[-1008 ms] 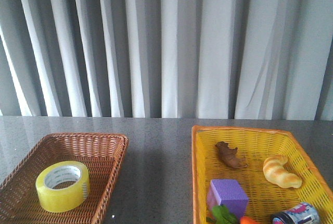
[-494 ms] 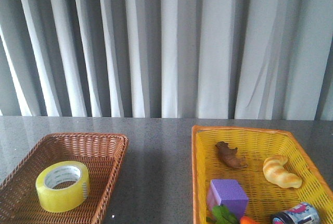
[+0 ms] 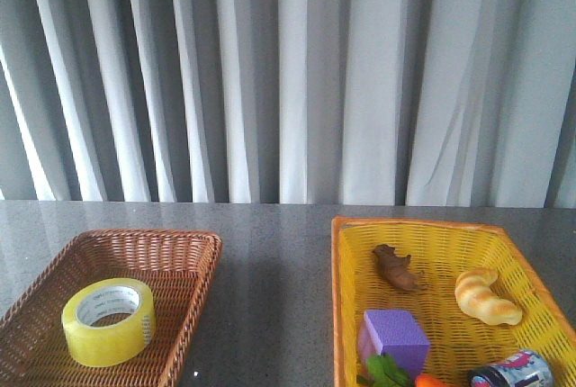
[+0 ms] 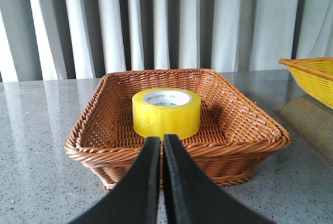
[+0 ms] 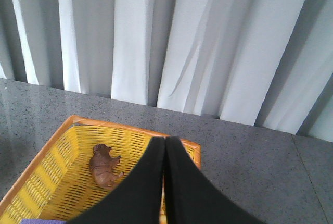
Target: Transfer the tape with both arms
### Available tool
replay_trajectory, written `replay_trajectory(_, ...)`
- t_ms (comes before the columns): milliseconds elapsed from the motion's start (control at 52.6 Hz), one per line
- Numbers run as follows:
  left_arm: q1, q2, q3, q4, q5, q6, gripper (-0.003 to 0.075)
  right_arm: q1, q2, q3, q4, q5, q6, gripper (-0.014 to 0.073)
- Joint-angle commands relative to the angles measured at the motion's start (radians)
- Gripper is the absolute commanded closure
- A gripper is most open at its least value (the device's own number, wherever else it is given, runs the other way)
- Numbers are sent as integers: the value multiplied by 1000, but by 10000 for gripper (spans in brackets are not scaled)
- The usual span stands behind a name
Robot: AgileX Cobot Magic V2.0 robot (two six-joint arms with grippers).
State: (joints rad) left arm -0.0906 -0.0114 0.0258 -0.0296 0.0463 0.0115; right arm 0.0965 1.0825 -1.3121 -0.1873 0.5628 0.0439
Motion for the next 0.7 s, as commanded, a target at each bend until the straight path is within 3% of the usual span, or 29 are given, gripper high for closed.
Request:
replay_trajectory(0, 1, -17, -22, -9, -77, -2, 727, -4, -14, -25, -13, -75, 1, 601)
replay_trajectory(266, 1, -17, -22, -9, -77, -2, 727, -4, -24, 30, -1, -124, -1, 601)
replay_trajectory(342, 1, -17, -22, -9, -77, -2, 727, -4, -80, 189, 14, -226, 0, 601)
replay_trajectory(513, 1, -17, -22, -9, -77, -2, 727, -4, -258, 648, 18, -671, 3, 601)
replay_trajectory(685, 1, -17, -22, -9, -77, -2, 727, -7, -496, 962, 22, -742, 3, 601)
